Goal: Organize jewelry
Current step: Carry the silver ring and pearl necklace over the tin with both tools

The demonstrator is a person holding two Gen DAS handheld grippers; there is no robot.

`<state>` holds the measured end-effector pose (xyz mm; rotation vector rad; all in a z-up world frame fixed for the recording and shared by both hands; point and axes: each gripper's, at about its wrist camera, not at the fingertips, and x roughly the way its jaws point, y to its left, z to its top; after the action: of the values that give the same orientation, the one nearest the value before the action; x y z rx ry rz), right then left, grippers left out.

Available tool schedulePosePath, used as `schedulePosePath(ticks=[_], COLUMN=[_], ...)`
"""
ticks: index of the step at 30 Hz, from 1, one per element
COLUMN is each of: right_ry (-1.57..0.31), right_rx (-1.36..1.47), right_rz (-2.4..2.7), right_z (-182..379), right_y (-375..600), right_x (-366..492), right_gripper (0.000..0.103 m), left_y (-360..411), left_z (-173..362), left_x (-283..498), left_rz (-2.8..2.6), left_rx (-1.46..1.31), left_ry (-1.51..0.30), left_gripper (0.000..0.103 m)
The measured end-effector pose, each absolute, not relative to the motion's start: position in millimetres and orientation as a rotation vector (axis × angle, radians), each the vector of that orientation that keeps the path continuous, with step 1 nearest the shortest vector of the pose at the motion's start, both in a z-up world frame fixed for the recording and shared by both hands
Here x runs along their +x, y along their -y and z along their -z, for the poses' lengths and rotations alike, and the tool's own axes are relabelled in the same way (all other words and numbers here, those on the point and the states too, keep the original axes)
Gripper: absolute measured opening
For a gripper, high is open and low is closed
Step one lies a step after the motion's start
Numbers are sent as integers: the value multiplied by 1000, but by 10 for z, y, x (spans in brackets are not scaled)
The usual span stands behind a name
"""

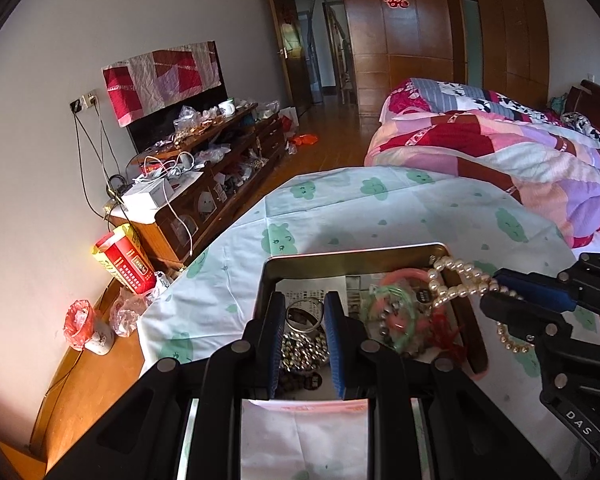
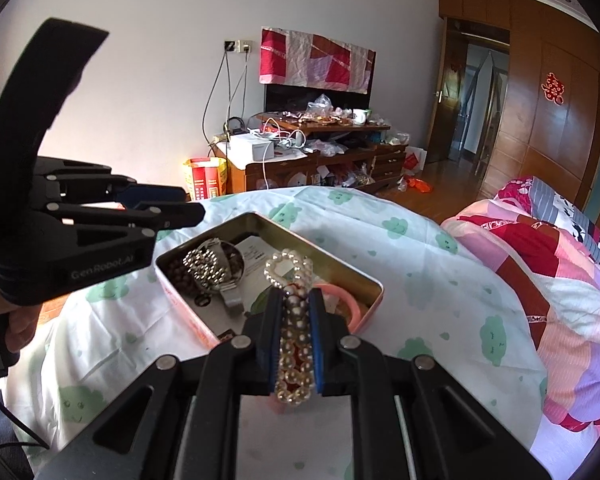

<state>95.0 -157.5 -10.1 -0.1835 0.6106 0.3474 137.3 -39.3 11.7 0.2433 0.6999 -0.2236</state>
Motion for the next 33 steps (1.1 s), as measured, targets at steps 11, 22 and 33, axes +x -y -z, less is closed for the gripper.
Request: schedulePosePath(ticks=[11,22,33], right_ry=[-650,-684,-691], right_rx=[-147,-148,-152], right_rz=[-293,-282,-285], right_z=[238,339,374], right_y=[1579,1547,1504], right_x=[1255,1353,1372], right_gripper=[15,15,15], left_y=[383,365,341], left_z=[35,172,225], left_x=[1650,1706,1728], left_rz=[174,164,159], left_rx=[237,241,239], left_ry=[-733,-763,-776], left_gripper=[20,20,20])
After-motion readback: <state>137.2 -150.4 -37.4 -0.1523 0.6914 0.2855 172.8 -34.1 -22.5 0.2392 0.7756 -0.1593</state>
